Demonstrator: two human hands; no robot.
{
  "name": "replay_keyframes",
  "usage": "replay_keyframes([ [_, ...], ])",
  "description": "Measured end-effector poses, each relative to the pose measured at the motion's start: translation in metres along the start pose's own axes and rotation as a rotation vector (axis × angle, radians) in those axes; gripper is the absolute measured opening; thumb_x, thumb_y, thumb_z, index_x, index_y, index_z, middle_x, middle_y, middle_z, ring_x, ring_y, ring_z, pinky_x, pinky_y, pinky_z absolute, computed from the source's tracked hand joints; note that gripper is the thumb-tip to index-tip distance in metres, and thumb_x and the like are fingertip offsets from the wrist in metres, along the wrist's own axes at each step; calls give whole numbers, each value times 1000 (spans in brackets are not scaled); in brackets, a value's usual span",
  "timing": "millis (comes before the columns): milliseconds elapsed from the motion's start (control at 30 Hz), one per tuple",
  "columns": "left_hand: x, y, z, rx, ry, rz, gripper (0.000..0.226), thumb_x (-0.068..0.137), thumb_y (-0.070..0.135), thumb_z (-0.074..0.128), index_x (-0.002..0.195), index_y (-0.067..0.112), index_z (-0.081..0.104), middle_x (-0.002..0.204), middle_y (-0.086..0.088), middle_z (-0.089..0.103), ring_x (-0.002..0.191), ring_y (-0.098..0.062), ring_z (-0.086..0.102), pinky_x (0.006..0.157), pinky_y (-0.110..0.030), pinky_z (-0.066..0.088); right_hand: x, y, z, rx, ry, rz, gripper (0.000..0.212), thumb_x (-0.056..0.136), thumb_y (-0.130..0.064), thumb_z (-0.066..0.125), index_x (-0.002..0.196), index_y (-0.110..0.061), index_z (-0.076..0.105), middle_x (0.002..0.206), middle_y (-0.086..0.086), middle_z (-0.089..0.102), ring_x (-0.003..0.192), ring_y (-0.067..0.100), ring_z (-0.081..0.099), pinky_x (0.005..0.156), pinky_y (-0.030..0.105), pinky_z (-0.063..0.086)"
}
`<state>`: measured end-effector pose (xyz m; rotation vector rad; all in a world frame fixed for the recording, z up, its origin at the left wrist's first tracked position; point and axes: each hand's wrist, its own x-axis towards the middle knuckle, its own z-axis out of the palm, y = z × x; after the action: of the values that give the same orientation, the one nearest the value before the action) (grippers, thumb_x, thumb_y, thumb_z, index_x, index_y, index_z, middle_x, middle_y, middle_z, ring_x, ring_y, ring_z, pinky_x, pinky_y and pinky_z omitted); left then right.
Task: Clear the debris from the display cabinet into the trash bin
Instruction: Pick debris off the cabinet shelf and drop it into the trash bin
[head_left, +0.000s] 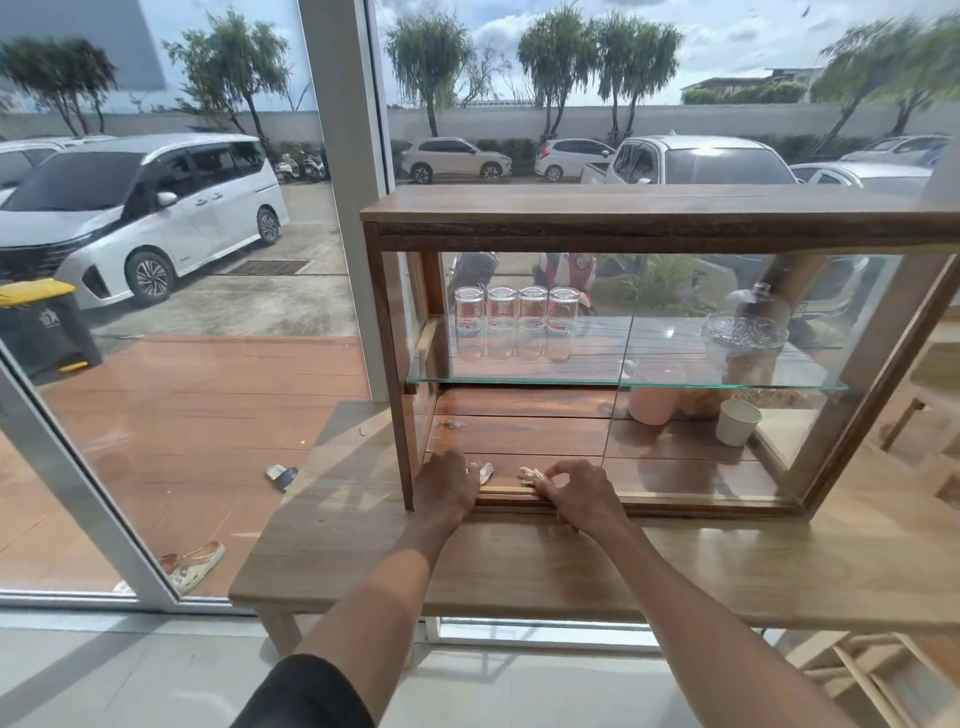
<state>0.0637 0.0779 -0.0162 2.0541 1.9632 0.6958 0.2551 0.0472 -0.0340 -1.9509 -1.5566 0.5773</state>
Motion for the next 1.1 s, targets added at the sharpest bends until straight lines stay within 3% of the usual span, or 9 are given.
replay_keyframes([
  [200,-2,6,2,12,48,10,42,83,53,68,70,13,67,68,-1,68,61,-19,61,53,-27,39,0,0,0,32,-6,-4,19,90,-37,71,103,-24,75,60,-6,63,39,3,58,46,23,46],
  [367,-1,5,7,3,57,-13,30,82,43,74,80,13,74,74,-2,72,69,-20,68,62,-32,57,1,1,2,37,-6,7,19,92,-36,71,108,-25,73,59,-3,65,36,2,58,39,19,43],
  [533,-7,3,6,-2,61,49,28,84,42,72,80,14,75,73,-1,72,69,-19,69,59,-29,53,0,1,6,34,10,9,22,90,-41,71,106,-26,73,73,6,73,57,17,69,62,36,60],
  [633,-21,-1,-2,-8,135,132,22,87,37,71,92,15,75,86,-2,76,79,-20,72,63,-29,51,-5,-2,14,43,17,-31,26,85,-52,72,99,-31,74,81,8,76,74,31,74,71,45,62],
  [767,-44,-17,-11,6,242,221,24,87,35,71,106,19,72,94,-3,77,79,-23,74,66,-36,58,-19,-10,27,73,12,-121,30,82,-56,73,97,-31,74,69,-3,65,63,22,64,71,41,61],
  [867,-60,-39,-13,30,264,248,24,89,40,67,108,25,70,90,0,77,76,-21,74,65,-37,60,-33,-15,37,88,-20,-170,39,76,-63,71,98,-31,73,69,-5,71,63,20,70,69,41,61],
  [933,-71,-52,-16,25,272,246,25,89,40,68,109,26,70,88,0,77,75,-20,74,63,-34,58,-42,-17,44,105,-33,-198,46,70,-69,66,97,-32,73,80,-6,77,73,17,74,73,39,61],
  [1000,-84,-63,-19,22,290,248,26,88,38,70,110,25,71,86,-1,77,72,-20,74,61,-34,57,-53,-22,47,75,-48,-218,36,75,-59,72,98,-30,76,92,-10,78,80,14,73,78,35,59],
  [1100,-106,-82,-24,19,292,239,25,87,38,71,108,24,72,79,-2,77,66,-20,73,58,-34,57,-74,-31,50,46,-67,-239,25,81,-50,75,97,-31,75,68,-12,70,58,8,61,64,29,49],
])
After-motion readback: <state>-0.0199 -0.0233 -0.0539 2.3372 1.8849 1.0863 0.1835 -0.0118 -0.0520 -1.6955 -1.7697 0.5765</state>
